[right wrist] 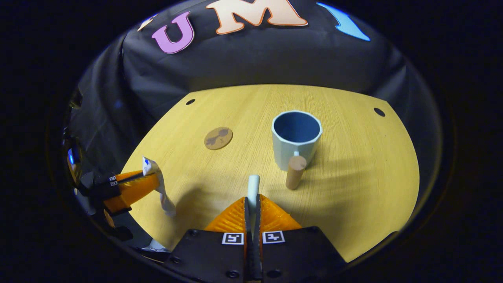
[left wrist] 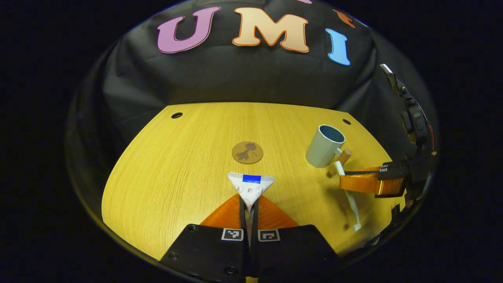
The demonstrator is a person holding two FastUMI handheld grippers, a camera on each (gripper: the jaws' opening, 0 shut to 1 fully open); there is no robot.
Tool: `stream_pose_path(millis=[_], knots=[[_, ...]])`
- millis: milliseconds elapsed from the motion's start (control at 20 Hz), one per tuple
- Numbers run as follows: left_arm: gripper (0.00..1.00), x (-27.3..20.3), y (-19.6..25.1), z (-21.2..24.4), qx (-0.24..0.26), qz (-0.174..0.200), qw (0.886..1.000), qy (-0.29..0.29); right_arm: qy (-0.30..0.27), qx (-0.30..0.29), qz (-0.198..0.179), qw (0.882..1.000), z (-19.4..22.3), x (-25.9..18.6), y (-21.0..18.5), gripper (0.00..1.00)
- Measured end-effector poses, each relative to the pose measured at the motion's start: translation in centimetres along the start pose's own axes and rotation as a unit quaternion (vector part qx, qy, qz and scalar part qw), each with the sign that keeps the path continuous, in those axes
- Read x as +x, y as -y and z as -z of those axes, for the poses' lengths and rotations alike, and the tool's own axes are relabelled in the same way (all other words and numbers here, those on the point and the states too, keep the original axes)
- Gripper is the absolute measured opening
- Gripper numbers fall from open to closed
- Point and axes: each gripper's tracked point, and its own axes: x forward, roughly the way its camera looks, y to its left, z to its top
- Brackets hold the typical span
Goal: Put the toothbrush and toothpaste on the desktop into the cup, then pick up the cup and place it on the coaster on the desktop.
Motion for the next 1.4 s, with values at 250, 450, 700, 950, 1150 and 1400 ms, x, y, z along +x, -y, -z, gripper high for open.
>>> stream_pose_path(millis=[250, 450, 700, 950, 1150, 1400], knots=[[0.0, -0.7, 0.6, -1.6, 0.0, 0.005, 1.0, 0.01, 0.05, 0.006, -0.002, 0.999, -4.7, -0.9, 0.2, 0.03], [0.0, -1.4, 0.7, -2.8, -0.001, 0.003, 1.0, 0.02, 0.086, 0.01, -0.005, 0.996, -8.3, -1.2, 0.8, 0.03], [0.0, -2.4, 0.4, -3.6, -0.02, -0.005, 1.0, 0.024, 0.139, 0.025, -0.003, 0.99, -12.6, -1.5, 1.8, 0.03], [0.0, -3.4, 0.1, -3.8, -0.032, -0.018, 0.999, 0.028, 0.214, 0.044, 0.007, 0.976, -17.8, -1.6, 3.6, 0.03], [0.0, -4.1, -0.1, -3.9, -0.04, -0.028, 0.998, 0.028, 0.267, 0.048, 0.017, 0.962, -20.6, -0.8, 4.9, 0.03], [0.0, -4.8, -0.3, -4.0, -0.046, -0.042, 0.998, 0.032, 0.291, 0.041, 0.038, 0.955, -22.0, 0.8, 6.1, 0.04]])
